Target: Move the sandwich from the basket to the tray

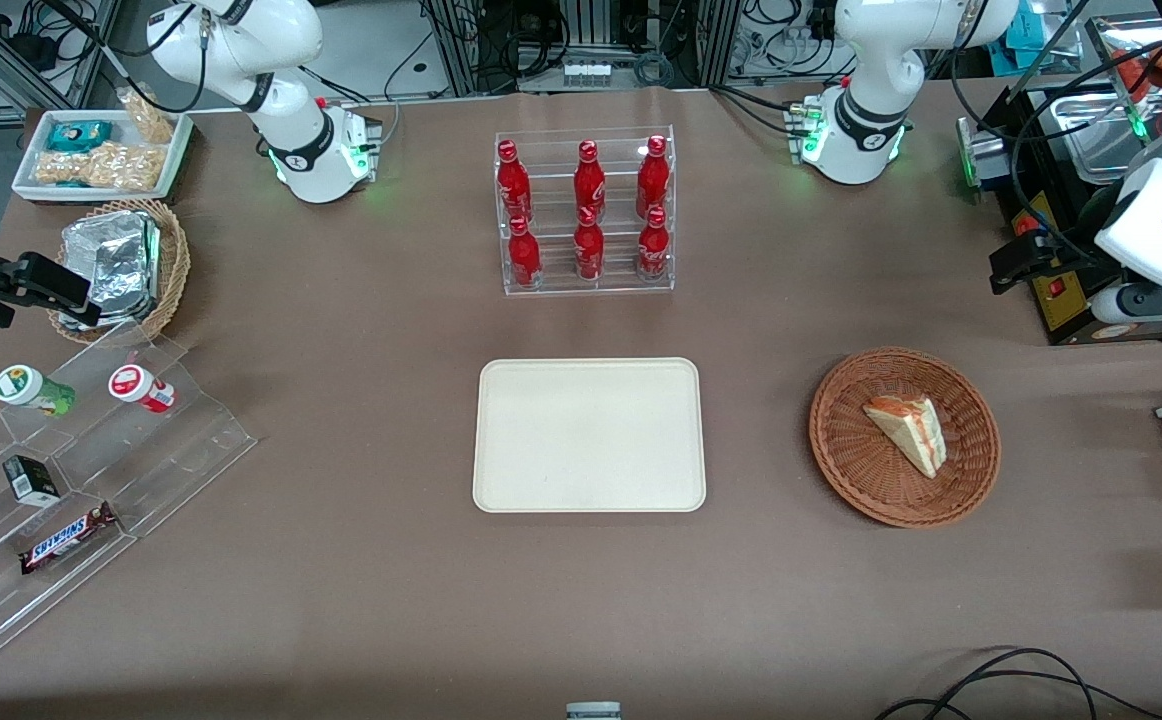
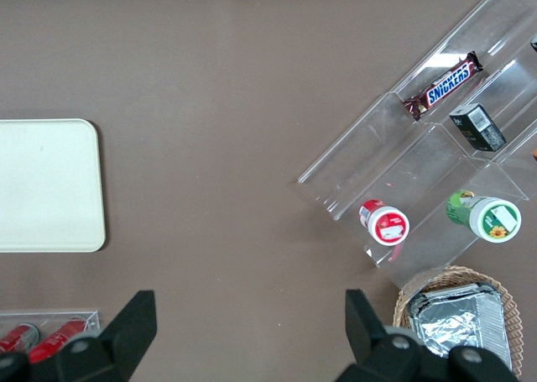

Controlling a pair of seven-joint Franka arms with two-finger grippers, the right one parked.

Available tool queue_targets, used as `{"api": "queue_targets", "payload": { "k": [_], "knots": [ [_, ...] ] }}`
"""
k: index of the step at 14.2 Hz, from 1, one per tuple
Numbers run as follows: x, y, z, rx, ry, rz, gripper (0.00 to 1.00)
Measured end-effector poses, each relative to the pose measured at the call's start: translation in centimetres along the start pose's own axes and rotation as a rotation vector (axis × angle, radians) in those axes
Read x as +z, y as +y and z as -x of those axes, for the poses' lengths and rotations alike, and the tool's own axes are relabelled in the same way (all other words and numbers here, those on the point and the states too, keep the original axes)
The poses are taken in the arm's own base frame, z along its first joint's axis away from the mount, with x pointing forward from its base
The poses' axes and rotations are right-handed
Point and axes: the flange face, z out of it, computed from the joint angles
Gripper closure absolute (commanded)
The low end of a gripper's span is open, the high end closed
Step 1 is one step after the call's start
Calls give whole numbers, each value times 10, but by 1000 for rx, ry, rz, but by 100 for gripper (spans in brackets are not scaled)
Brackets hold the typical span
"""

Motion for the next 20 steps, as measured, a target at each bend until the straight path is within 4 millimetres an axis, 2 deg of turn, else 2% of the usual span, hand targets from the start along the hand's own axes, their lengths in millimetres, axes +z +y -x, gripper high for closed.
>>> {"api": "queue_targets", "payload": {
  "k": [14,20],
  "knots": [
    [0,1,0,2,-3,0,0],
    [10,5,5,11,-62,-9,0]
  ]
}}
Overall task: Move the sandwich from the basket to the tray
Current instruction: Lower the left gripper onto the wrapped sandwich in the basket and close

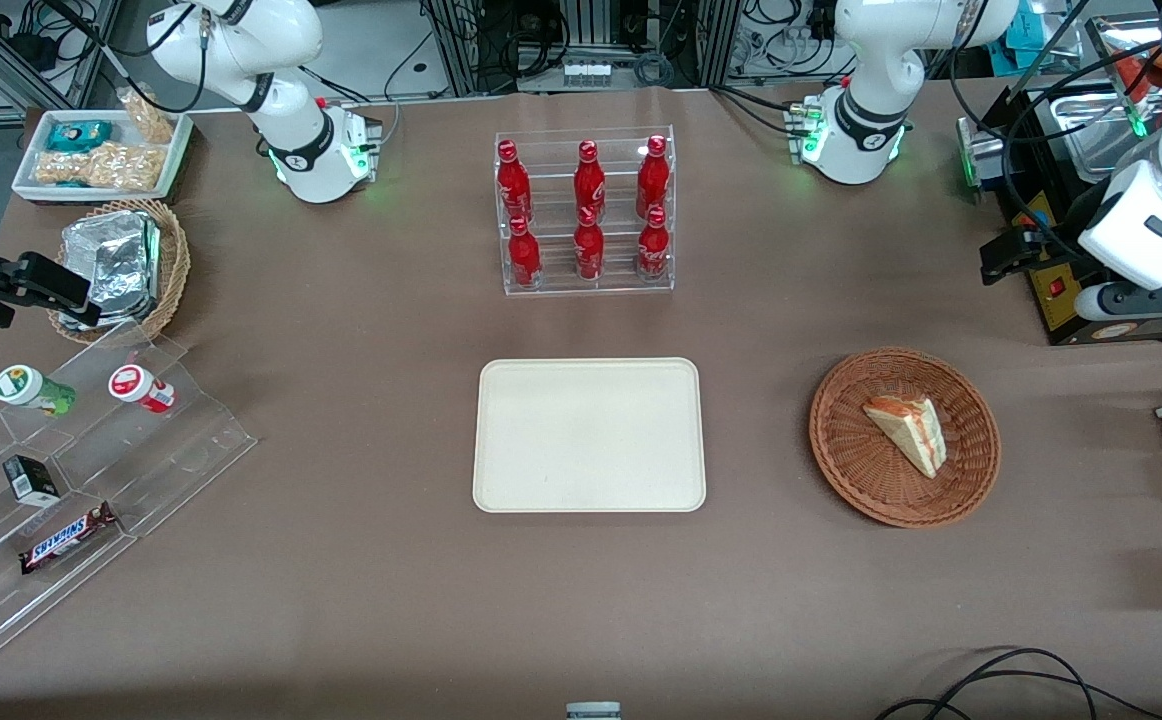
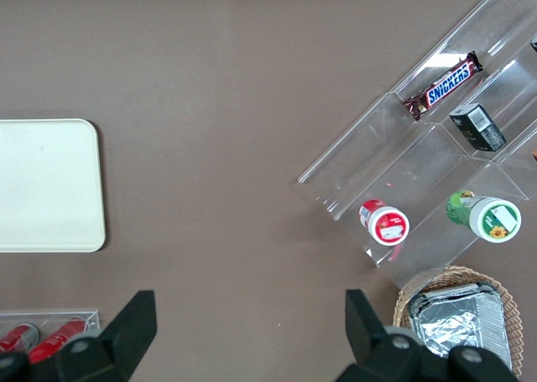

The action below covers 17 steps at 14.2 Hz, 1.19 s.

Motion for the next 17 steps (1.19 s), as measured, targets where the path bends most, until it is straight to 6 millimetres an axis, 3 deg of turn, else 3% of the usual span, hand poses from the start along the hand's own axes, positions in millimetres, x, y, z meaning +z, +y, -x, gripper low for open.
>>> {"api": "queue_targets", "payload": {
  "k": [3,11,17],
  "knots": [
    [27,1,-10,1,-57,-7,0],
    [176,-2,-96,-13,-205,-66,0],
    [247,0,-115,-368,-78,-64,0]
  ]
}}
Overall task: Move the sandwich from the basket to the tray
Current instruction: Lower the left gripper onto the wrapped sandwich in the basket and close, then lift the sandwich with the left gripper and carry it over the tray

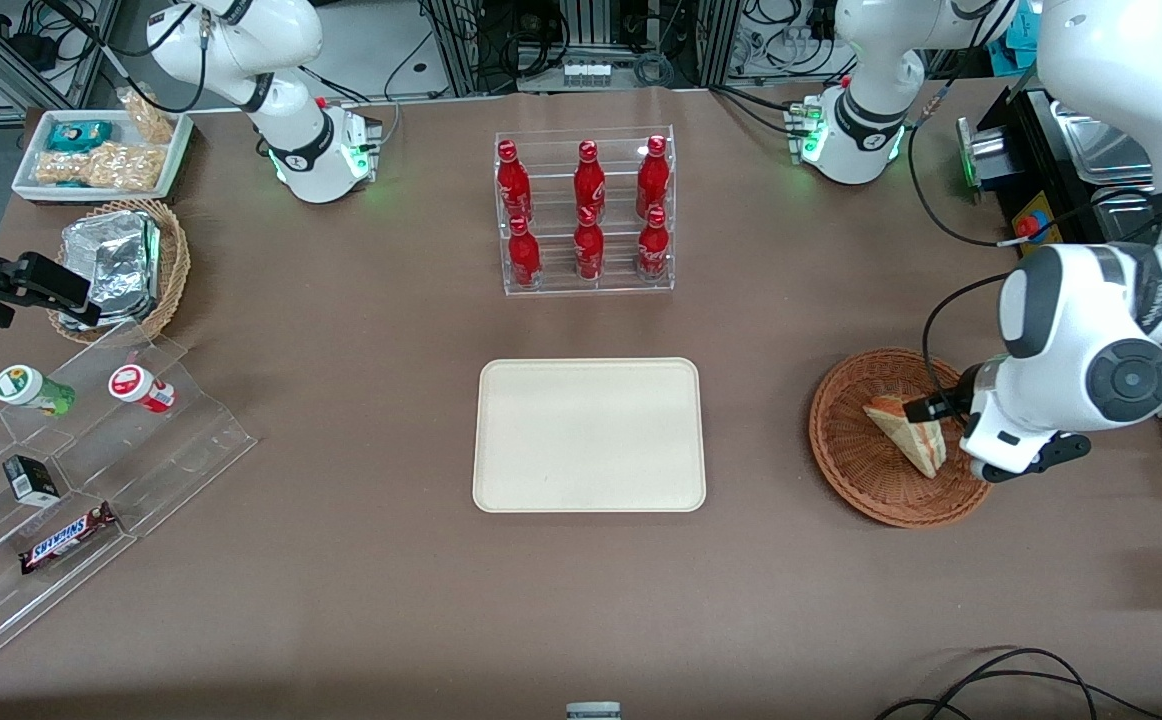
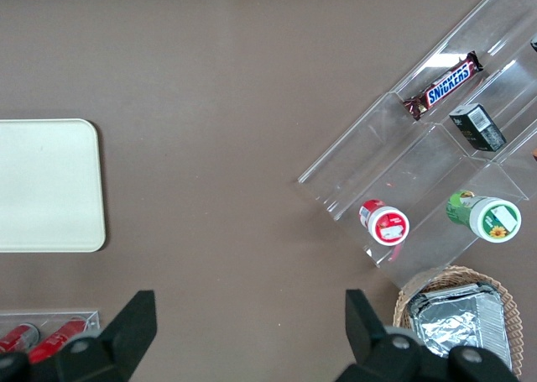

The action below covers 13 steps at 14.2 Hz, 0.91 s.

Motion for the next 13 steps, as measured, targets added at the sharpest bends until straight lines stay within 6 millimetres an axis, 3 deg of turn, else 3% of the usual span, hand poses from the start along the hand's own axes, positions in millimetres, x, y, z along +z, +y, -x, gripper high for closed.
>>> {"api": "queue_targets", "payload": {
  "k": [4,7,8,9,10,11,13],
  "knots": [
    [28,3,1,-188,34,26,0],
    [68,-5,1,-273,51,49,0],
    [81,-8,0,-312,61,62,7],
    [92,-10,-1,-342,63,68,55],
    [102,-10,-2,-360,58,67,94],
    [107,-11,-3,-368,51,64,99],
    [107,-19,-8,-389,50,67,100]
  ]
}}
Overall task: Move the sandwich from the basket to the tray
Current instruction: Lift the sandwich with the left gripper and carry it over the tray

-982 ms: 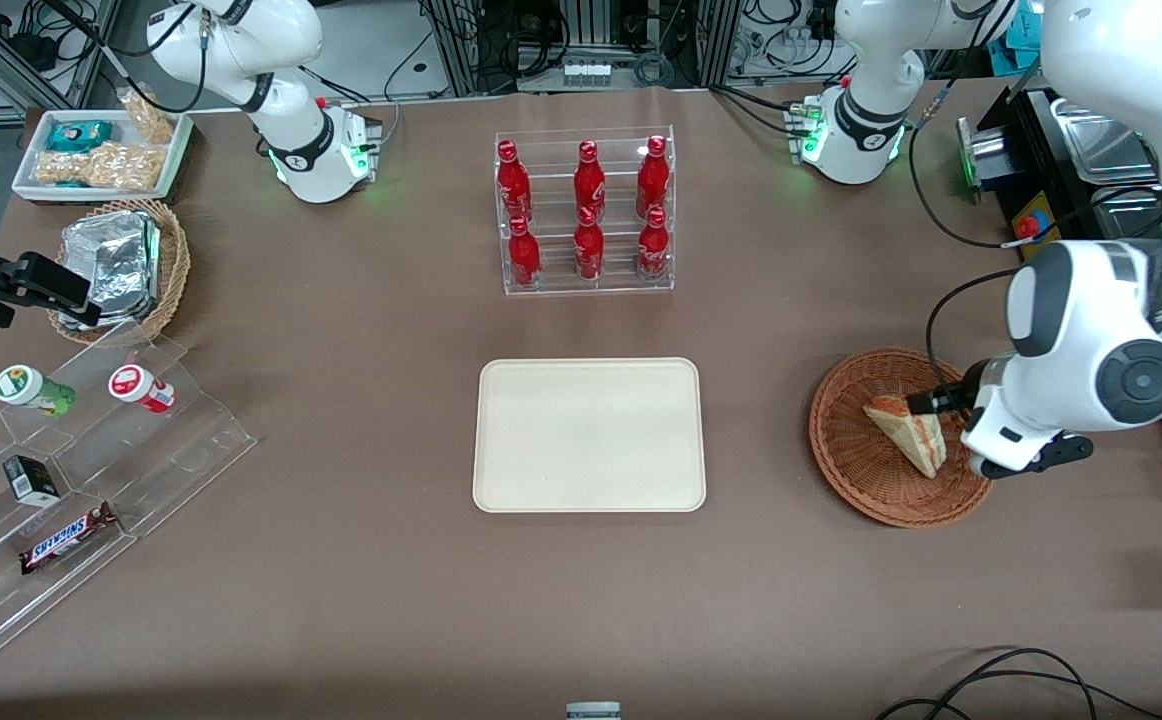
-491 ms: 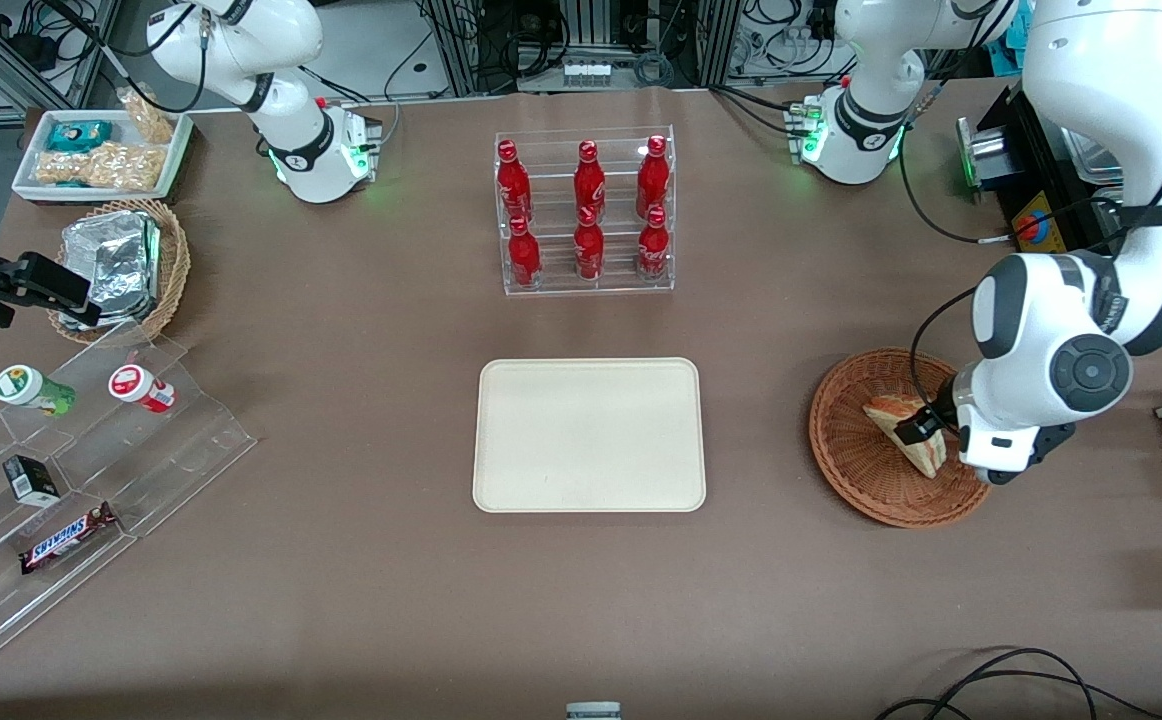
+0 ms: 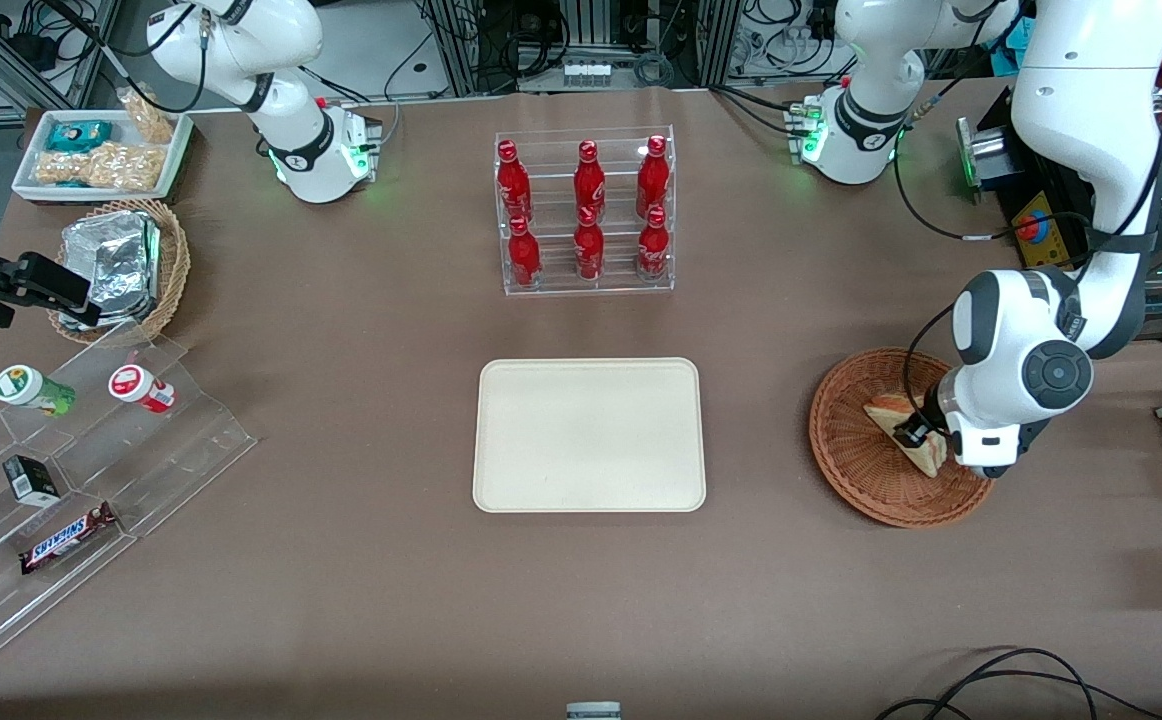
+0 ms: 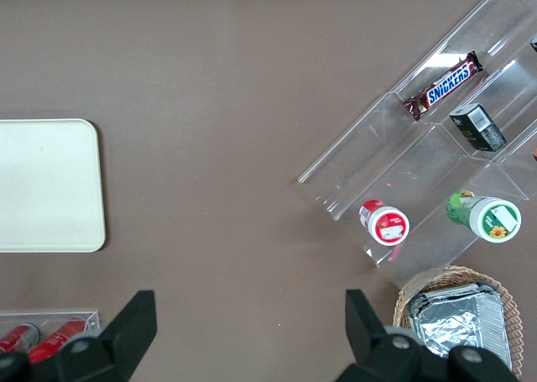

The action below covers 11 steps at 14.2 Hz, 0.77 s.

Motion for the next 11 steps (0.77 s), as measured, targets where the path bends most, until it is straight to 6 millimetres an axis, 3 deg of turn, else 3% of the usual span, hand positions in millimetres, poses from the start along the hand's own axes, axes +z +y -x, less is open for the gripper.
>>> {"api": "queue_targets", "payload": {
  "k": [4,7,9,11],
  "knots": [
    [-22,-6,-12,-37,-27,-5,100],
    [-70,2,-8,-27,-74,-46,100],
    [-103,19,13,18,-92,-64,100],
    [-120,49,52,103,-98,-69,99]
  ]
}}
